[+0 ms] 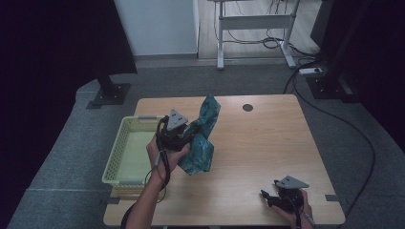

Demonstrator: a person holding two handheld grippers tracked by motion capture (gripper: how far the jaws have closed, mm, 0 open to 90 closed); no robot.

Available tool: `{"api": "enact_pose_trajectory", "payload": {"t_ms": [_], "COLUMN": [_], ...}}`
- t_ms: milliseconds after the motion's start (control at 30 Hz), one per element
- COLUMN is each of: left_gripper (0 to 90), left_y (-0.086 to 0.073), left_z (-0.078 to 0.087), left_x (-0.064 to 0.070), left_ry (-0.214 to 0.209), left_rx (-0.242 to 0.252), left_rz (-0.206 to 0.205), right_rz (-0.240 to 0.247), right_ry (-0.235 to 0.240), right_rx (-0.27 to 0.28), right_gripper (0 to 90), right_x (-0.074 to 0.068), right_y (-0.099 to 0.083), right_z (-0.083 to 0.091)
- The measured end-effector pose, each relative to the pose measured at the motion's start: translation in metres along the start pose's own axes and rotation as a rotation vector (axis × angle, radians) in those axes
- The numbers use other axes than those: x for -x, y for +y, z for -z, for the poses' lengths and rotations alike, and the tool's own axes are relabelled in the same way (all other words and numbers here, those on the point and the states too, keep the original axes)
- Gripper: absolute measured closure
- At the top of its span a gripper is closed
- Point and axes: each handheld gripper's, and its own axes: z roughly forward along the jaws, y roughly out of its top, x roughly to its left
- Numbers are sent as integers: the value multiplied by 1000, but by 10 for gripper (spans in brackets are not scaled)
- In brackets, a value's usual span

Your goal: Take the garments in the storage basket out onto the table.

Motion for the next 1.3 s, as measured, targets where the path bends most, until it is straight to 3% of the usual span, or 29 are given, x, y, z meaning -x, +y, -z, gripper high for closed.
{"api": "enact_pose_trajectory", "payload": {"t_ms": [633,1300], "left_gripper": [839,839], "left_y": [3,8], "left_z": [-12,-34], "left_x": [14,36], "left_ry": [-29,-64], "left_rx": [1,-11], "left_rz": [-10,-27], "right_rz": [0,0], "right_ry": [0,1], "right_rx": [0,-1], "right_gripper": [312,312], "right_x": [0,0], "right_y": [0,0], "right_z": [0,0]}}
